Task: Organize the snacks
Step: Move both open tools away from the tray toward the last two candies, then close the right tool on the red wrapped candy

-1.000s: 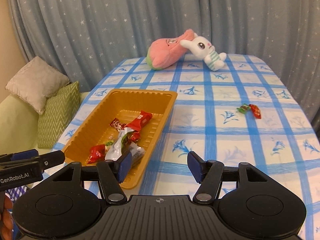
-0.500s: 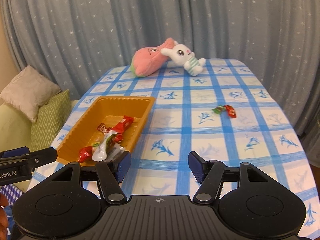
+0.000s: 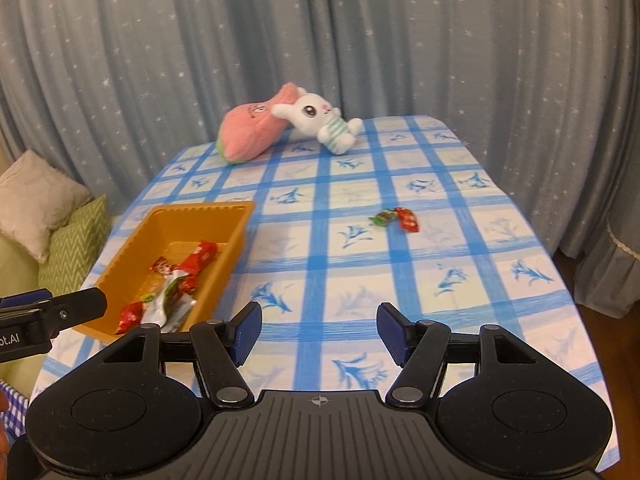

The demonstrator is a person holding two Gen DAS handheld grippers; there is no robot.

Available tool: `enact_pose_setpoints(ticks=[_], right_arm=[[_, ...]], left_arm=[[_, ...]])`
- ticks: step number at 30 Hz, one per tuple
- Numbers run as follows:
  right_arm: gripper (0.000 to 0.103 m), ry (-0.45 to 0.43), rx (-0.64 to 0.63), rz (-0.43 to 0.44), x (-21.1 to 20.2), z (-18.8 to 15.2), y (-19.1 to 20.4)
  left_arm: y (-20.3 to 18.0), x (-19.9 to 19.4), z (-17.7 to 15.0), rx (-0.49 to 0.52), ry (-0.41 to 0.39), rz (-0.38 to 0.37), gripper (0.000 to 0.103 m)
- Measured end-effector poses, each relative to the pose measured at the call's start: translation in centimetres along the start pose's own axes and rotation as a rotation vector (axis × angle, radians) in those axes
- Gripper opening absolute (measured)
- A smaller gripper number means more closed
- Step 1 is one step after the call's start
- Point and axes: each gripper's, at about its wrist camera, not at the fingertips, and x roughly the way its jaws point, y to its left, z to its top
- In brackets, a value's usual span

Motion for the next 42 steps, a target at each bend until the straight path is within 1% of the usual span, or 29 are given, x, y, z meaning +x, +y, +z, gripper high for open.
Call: enact_pose_setpoints(ticks=[10,14,20,27,34,42], right_arm=[[0.064,-0.008,0.049,-0.051,0.5,0.6,-3.8],[0.064,-0.008,0.064,-0.069,1.2,1.0,-5.3],[0.064,-0.02,0.086,-0.084,2.8,2.1,-7.7],[0.064,-0.02,0.095,-0.1,6.2,3.4,-10.3],[0.063,-0.016,0.099,-0.095,10.8,4.7,-12.7],[0.062,-0.009,0.043,-0.07,16.6,6.5,-13.8]], left_arm=[[-3.8,2.7,0.8,0.051,0.011,-0.059,0.094],[-5.0,4.4,1.5,0.065,0.018,-0.084,0.094],[-6.7,7.6,2.6,0.088,0.02,-0.096,0.094],[-8.4,12.7,3.8,0.122,0.03,-0.098,0.094],[-9.7,18.7,4.8,0.147,0.044,-0.104,0.093],[-10.1,24.6,5.4,0.168,0.064,-0.099,0.092]])
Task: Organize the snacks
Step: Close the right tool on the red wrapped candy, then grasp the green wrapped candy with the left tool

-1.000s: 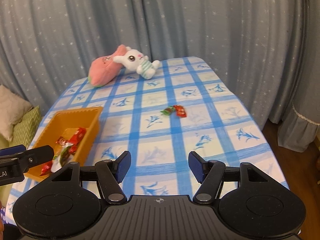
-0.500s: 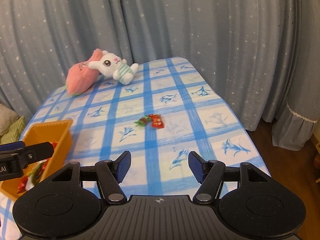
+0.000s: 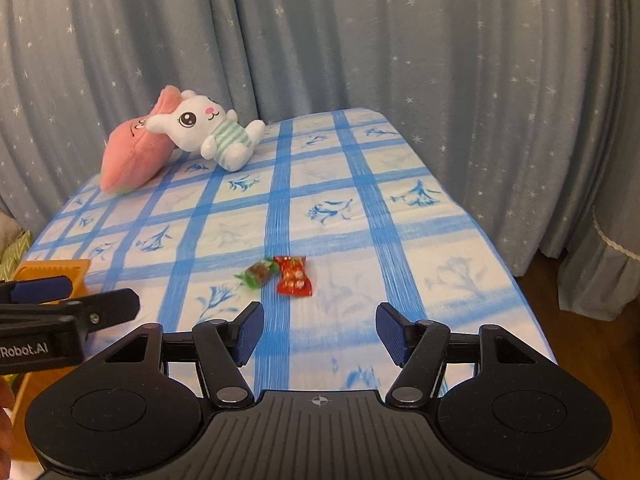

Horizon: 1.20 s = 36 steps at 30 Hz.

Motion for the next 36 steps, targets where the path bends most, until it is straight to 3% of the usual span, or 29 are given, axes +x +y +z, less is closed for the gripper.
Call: enact_pose_setpoints(ticks=[10,21,22,29,36], right_arm=[[0.043,0.012,-0.048,0.05,6.3,1.7,0.2],[0.029,0.062,-0.093,0.047,10.7,1.9,0.7],[0.023,0.063,-0.091,0.049,10.8,1.9,0.7],[0.021,0.034,-0.062,0.021,9.4,2.4,-0.5],[0.021,0.038,0.012,-0.039,7.8,2.1,-3.5]], left_arm=[[1.1,4.3,1.4,0.01,0.007,0.012,0.091],[1.4,5.6,1.3,0.008,0.014,0.005,0.091],[1.4,5.6,1.2,0.006,0.015,0.002,0.091],[0.1,6.9,1.1,0.027,0.019,-0.031,0.091],[-1.6,9.5,0.9,0.054,0.038,-0.07,0.081]])
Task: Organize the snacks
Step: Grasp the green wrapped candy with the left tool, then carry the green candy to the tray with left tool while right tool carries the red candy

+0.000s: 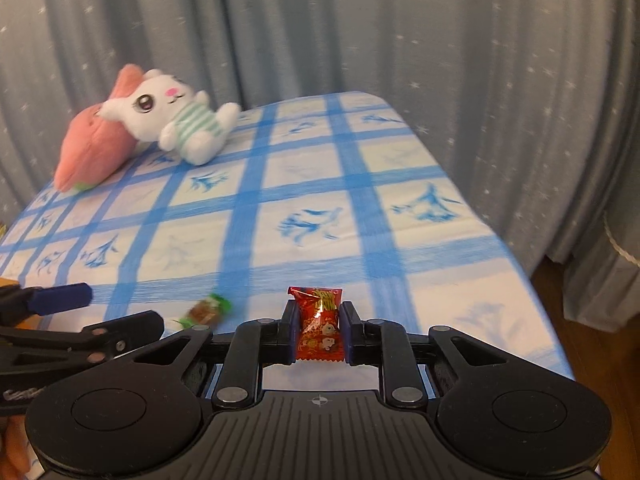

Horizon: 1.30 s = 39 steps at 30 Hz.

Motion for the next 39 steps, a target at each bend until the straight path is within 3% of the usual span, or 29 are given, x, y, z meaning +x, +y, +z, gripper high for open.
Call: enact_pose_setpoints(ticks=[17,27,31,39], right_arm=[[0.021,0.019,0.029,-0.022,0.1,-0.6,-1.4],[0.021,0.023,0.034,-0.024,0.4,-0.6,-1.4],[0.021,0.023,0.034,-0.024,0.4,-0.6,-1.4],[0.021,0.025,0.035,-0.029,0.2,-0.6,-1.3]], left_arm=[[-2.2,2.8,0.1,0.063,-0.007,-0.049,0.065],[-2.8,3.3,-0.3,0.095,-0.014,-0.067,0.04],[-2.7,3.3,-0.5,0.094,-0.007,-0.058,0.022],[-2.1,1.9,-0.6,0.057,-0.001,-0.021,0.018]])
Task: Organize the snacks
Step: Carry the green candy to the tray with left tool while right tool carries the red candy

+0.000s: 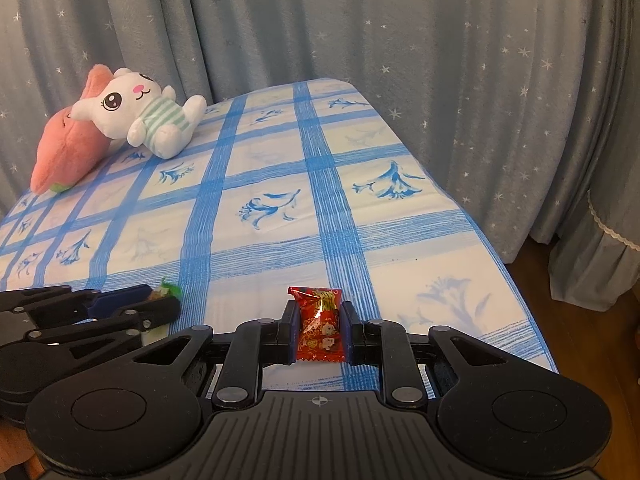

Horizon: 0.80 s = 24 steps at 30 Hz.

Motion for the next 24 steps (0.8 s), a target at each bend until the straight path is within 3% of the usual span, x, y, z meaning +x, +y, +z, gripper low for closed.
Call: enact_pose_setpoints(ticks=[13,18,24], right_arm=[[0.021,0.015,-0.024,0.019,-3.3,-1.9,1.7],[0.021,0.014,-0.023,0.017,-4.2,-2.5,1.9],[0.021,0.013,-0.022,0.019,-4.4,-2.6,1.9]], left_arm=[[-0.4,-5.2,-3.5,-0.025,0.025,0.018,0.018],[-1.0,-5.5,-5.4,0.025,0.024,0.036,0.019],[-0.7,-5.4,-5.4,0.018,0.02,0.039,0.023]])
